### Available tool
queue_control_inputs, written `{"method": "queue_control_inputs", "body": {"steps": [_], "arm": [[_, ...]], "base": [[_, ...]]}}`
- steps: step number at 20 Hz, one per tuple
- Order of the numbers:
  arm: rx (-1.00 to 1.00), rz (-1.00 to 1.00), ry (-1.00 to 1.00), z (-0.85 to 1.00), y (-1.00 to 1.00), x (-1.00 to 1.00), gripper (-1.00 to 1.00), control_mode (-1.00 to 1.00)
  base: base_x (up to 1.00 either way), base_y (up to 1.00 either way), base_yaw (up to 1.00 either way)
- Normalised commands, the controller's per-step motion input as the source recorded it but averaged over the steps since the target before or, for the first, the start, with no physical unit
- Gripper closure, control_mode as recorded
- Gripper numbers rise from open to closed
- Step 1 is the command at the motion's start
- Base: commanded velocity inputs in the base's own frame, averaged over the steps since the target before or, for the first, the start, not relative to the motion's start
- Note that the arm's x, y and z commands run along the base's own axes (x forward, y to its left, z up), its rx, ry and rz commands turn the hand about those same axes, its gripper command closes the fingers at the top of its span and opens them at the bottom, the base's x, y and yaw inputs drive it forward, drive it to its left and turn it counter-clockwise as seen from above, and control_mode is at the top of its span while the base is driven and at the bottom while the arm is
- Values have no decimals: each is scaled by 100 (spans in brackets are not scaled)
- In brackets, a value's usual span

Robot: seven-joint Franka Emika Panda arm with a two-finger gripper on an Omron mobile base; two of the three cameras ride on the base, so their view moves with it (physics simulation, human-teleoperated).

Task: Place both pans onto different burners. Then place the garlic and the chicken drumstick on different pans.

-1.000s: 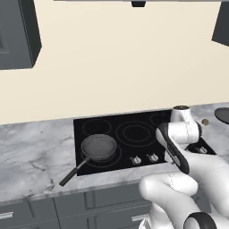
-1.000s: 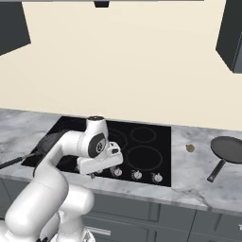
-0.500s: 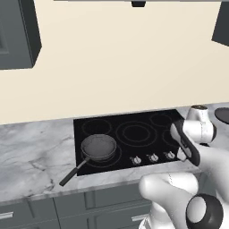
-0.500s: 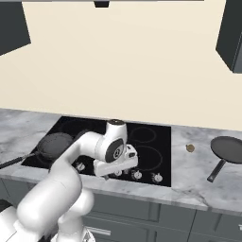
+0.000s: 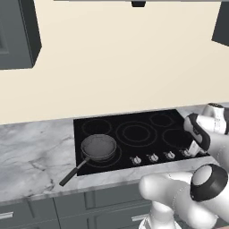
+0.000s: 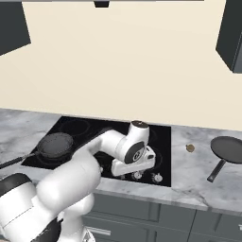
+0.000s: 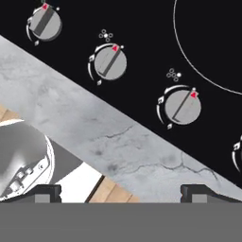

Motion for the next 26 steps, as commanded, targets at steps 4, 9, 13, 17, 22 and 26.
{"method": "queue_control_inputs", "body": {"steps": [4,9,13,17,22,26], "arm": [[7,0,1,11,-50,24,-100,-100],[7,-3,5,12,-34,31,-100,-100],[5,-6,10,19,-17,24,-100,-100],[5,-4,12,15,-24,16,-100,-100],[2,-1,7,4,-40,4,-100,-100],[0,0,0,0,-47,0,-100,-100]], "base": [[0,0,0],[0,0,0],[0,0,0],[0,0,0],[0,0,0],[0,0,0]]}}
